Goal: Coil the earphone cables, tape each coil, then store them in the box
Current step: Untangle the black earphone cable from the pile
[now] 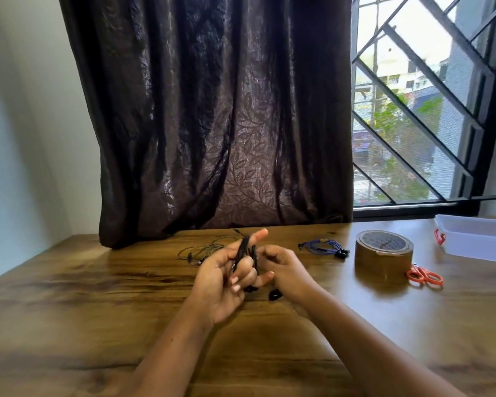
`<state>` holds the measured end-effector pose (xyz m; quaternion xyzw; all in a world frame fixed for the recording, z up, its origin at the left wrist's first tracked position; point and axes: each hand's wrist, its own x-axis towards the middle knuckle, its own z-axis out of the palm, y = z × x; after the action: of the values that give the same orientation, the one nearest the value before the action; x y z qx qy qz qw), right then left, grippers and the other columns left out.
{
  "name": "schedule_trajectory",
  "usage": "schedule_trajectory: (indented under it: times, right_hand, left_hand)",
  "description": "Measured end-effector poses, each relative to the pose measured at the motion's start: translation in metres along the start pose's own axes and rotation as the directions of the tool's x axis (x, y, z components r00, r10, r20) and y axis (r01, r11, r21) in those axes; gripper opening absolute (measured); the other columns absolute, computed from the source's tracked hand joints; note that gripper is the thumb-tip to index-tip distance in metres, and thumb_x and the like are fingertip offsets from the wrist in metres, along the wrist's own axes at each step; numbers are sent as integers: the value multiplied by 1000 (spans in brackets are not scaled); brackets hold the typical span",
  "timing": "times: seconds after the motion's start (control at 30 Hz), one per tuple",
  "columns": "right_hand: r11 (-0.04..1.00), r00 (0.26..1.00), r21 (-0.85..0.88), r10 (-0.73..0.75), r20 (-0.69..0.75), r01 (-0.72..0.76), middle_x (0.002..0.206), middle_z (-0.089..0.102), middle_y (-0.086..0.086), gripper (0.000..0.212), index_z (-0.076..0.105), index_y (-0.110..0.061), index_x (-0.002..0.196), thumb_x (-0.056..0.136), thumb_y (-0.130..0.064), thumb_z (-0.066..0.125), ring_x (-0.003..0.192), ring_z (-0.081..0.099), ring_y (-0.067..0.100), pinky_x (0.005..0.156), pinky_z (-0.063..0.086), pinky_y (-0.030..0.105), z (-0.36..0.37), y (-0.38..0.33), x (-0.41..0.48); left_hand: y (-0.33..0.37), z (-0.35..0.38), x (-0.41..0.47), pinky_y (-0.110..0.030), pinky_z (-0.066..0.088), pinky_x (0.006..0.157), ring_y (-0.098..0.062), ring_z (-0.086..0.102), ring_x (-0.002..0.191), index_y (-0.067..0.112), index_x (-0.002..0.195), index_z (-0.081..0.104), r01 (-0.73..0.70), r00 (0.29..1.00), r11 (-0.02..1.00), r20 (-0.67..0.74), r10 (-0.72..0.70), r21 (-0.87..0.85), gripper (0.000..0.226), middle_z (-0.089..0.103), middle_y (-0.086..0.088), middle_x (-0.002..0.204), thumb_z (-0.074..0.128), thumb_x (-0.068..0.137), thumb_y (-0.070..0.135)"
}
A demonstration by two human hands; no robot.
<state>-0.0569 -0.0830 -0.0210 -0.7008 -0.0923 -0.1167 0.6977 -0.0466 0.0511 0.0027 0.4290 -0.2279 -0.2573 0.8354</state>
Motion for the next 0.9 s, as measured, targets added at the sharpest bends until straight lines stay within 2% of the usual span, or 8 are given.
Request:
schedule_trajectory:
  times: [0.13,0.3,0.4,0.5,0.6,0.7,0.77,0.9]
  right_hand:
    - [992,992,84,82,94,-90,68,55,-3,41,72,-17,90,95,3,37,49,37,2,42,28,14,15,2,1]
    - [932,978,301,172,121,-202,65,52,-3,27,65,-6,94,98,-13,40,52,41,5,47,28,19,18,-4,-2]
    - [960,985,226,147,94,-164,62,52,-6,25,65,-12,84,99,-24,47,51,40,3,45,29,16,14,-4,-2]
    - [978,986,155,125,110,-141,67,55,-5,24,68,-9,97,100,-21,46,52,41,2,46,30,16,8,-3,-2]
    - [985,990,112,120,75,-128,84,71,2,28,67,-11,104,101,-26,44,67,62,11,59,48,25,4,-2,-1]
    - [990,995,99,98,-12,-96,87,73,6,28,68,-11,93,100,-25,44,82,67,22,75,51,37,-3,1,2]
    - [992,996,104,79,-45,-74,77,68,3,31,63,-15,77,100,-22,45,77,65,19,73,52,32,-8,2,5]
    - [998,992,-53,28,-125,-35,70,66,-6,26,64,-12,82,100,-20,47,74,67,11,70,54,27,-13,7,8]
  left_hand:
    - [6,-4,0,-29,57,74,-8,29,33,12,125,57,-98,991,994,-96,94,-41,49,29,3,39,21,92,12]
    - [7,-1,-1,-26,57,63,-9,31,34,14,126,56,-156,977,986,-154,145,-63,44,31,1,42,22,97,15]
    - [5,0,0,-23,52,51,-11,37,35,14,126,56,-161,977,985,-150,151,-62,44,37,-3,44,23,98,16]
    - [4,-2,2,-26,52,56,-15,51,44,11,121,61,-141,984,988,-124,131,-70,44,61,-12,61,25,96,17]
    - [4,-6,5,-32,56,66,-24,66,68,-1,105,67,-102,988,990,-122,89,-98,46,70,-22,90,26,93,15]
    - [4,-11,6,-44,55,83,-35,66,92,-8,101,65,-23,984,1000,-177,21,-9,44,67,-27,105,34,84,18]
    - [2,-13,7,-42,56,81,-35,66,97,-8,103,64,35,969,991,-246,-3,127,44,67,-26,105,35,91,22]
    - [-6,-15,11,-36,49,89,-23,65,95,8,103,68,155,907,868,-416,64,471,46,72,-11,97,42,95,45]
